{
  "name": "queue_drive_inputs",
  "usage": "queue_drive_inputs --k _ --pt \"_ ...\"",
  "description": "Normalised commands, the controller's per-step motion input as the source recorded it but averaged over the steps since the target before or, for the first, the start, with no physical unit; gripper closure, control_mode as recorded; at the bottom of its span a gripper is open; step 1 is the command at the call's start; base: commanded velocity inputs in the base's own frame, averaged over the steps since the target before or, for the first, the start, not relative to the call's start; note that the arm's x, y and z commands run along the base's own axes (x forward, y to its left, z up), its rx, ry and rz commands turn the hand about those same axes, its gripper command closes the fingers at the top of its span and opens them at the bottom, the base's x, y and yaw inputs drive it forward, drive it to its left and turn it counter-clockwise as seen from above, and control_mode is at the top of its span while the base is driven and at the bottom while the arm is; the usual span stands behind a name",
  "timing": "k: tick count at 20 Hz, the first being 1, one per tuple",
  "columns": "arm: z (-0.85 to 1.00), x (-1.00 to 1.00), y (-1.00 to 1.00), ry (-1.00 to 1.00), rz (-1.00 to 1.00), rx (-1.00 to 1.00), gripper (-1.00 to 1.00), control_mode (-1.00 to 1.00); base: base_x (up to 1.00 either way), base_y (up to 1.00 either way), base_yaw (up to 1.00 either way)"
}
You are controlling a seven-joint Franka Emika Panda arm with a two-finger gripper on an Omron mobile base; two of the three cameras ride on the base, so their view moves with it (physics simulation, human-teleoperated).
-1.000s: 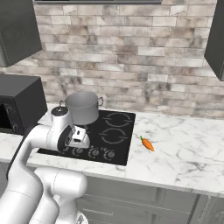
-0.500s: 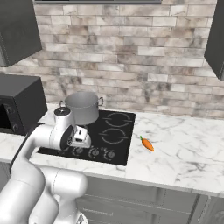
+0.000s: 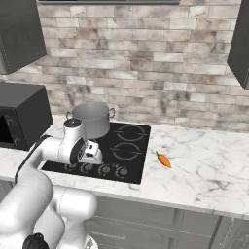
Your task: Turn on the burner for the pot on the stove. Wait thirty seconds for the pot to heat up. Then add the carrot to the pot.
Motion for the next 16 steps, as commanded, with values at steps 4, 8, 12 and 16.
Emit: queue_drive_inputs --k 4,8,12,16 --pt "-0.4 0.0 0.0 0.0 0.0 0.0 -1.0 -1.0 0.0 0.0 0.0" --pt "-0.4 0.0 0.0 0.0 0.0 0.0 -1.0 -1.0 0.0 0.0 0.0" --pt "-0.39 0.0 0.0 0.0 0.0 0.0 -1.0 -1.0 0.0 0.0 0.0" --pt "-0.37 0.0 0.0 0.0 0.0 0.0 -1.0 -1.0 0.0 0.0 0.0"
